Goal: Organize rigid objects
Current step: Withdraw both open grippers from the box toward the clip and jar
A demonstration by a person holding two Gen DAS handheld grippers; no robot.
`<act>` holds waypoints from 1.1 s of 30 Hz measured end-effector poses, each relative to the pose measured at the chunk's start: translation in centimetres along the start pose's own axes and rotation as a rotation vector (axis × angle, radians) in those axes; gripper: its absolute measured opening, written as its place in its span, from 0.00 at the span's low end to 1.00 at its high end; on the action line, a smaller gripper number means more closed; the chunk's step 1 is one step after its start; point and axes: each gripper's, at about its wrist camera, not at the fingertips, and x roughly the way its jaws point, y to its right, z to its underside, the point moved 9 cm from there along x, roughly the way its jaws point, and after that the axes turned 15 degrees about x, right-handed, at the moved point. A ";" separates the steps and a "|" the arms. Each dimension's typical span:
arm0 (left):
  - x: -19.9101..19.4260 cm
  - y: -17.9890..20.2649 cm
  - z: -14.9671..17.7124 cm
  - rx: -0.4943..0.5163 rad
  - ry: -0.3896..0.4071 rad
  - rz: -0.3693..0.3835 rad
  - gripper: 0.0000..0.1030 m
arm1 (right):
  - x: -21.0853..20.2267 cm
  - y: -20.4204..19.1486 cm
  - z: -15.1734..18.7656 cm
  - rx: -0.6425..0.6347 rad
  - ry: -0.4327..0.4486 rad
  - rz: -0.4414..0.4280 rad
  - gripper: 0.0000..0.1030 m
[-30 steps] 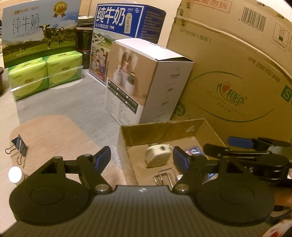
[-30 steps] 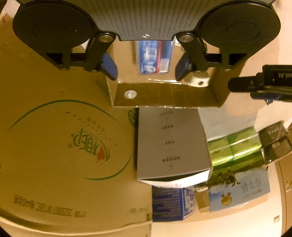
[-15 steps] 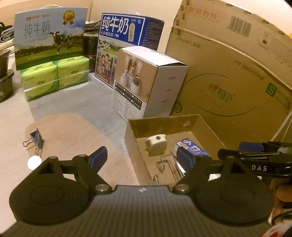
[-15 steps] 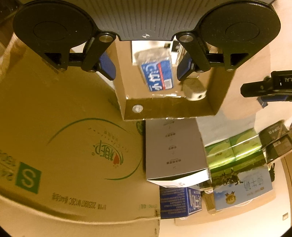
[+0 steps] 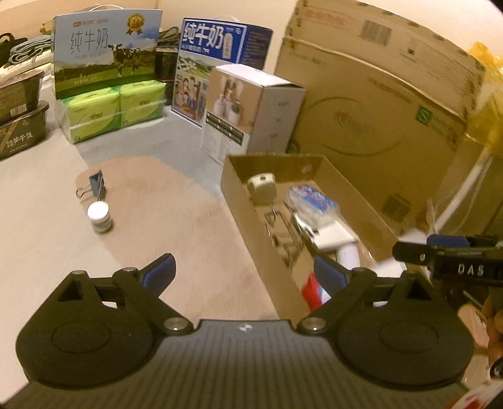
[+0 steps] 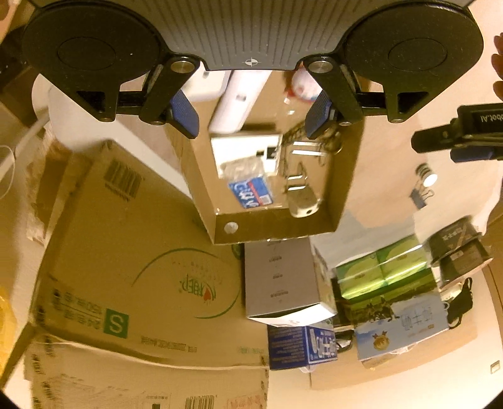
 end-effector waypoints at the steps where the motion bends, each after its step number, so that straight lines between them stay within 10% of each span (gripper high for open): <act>1: -0.5 0.2 0.5 0.005 -0.002 0.001 0.94 | -0.5 0.0 0.6 0.011 0.000 0.003 0.72; 33: -8.9 -6.9 11.4 0.072 -0.069 -0.081 0.88 | -5.6 -8.9 14.1 0.032 -0.060 -0.078 0.72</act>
